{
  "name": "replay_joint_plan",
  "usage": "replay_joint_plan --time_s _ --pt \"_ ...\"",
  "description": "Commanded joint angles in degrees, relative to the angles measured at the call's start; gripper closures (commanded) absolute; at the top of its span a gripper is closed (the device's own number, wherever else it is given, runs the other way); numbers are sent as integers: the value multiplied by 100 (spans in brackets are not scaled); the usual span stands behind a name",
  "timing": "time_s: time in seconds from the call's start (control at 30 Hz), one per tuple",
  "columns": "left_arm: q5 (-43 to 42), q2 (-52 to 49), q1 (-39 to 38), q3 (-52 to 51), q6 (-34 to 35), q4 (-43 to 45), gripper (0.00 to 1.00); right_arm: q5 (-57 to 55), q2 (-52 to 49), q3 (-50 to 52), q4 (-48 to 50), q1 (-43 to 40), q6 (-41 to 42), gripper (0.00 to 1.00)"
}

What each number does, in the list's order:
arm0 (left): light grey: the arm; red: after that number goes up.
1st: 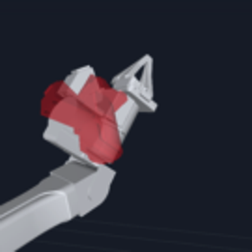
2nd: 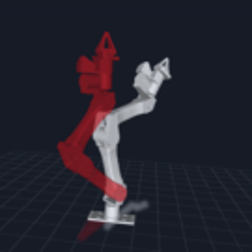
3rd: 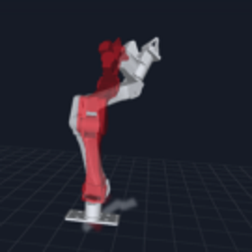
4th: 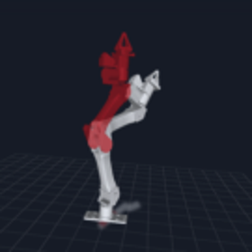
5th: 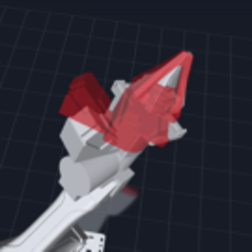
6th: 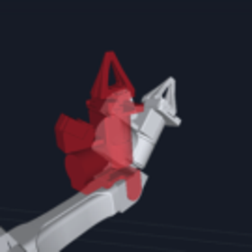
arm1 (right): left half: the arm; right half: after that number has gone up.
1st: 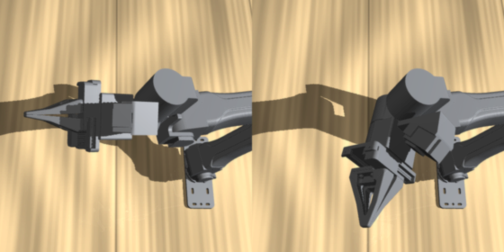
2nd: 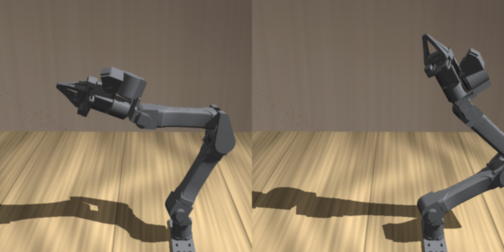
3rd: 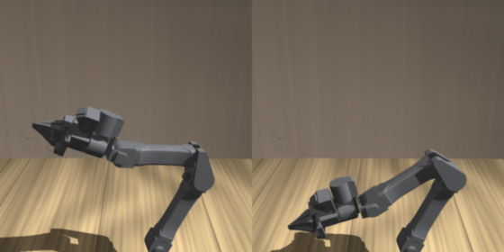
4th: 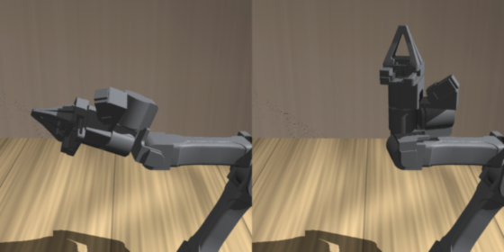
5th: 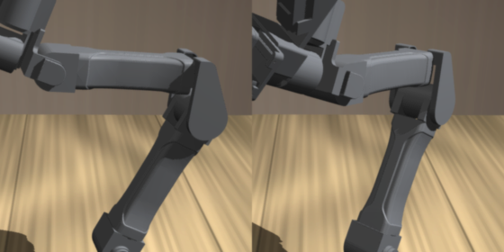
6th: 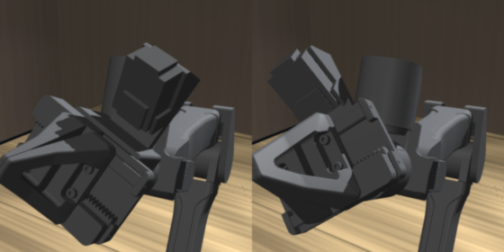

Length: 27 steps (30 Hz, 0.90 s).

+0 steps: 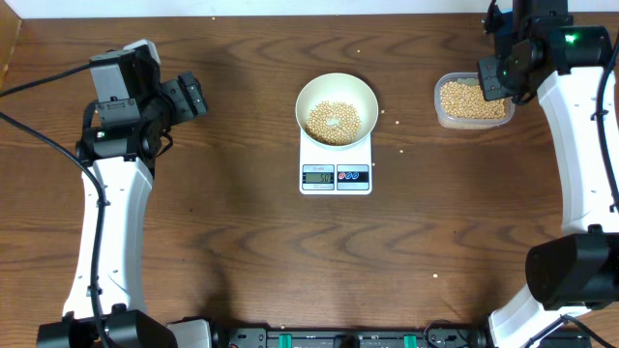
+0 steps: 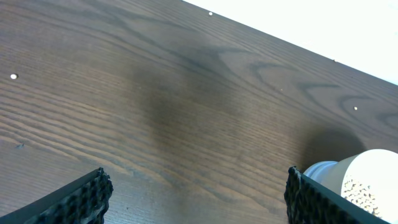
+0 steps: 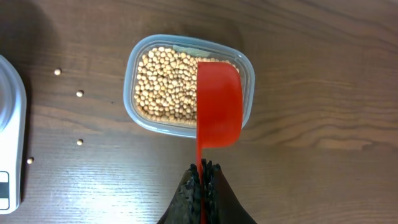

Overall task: Scoop item into bowl and weigh 50g on scale
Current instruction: 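Lower the red scoop into the bead tub with the right gripper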

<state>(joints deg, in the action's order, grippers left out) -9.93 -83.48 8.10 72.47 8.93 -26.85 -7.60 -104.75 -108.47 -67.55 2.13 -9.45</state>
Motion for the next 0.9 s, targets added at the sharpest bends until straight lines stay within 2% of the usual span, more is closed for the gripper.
replay_joint_plan --time_s 0.0,0.23,0.67,0.87 --pt "57 11 13 52 -79 -15 9 -162 -39 109 7 22 61 99" --pt "57 11 13 52 -76 -15 9 103 -2 286 138 -17 387 99" --pt "55 11 13 52 -76 -15 9 2907 116 282 125 -1080 715 99" --pt "55 11 13 52 -76 -15 9 2957 57 289 302 -1499 1279 99"
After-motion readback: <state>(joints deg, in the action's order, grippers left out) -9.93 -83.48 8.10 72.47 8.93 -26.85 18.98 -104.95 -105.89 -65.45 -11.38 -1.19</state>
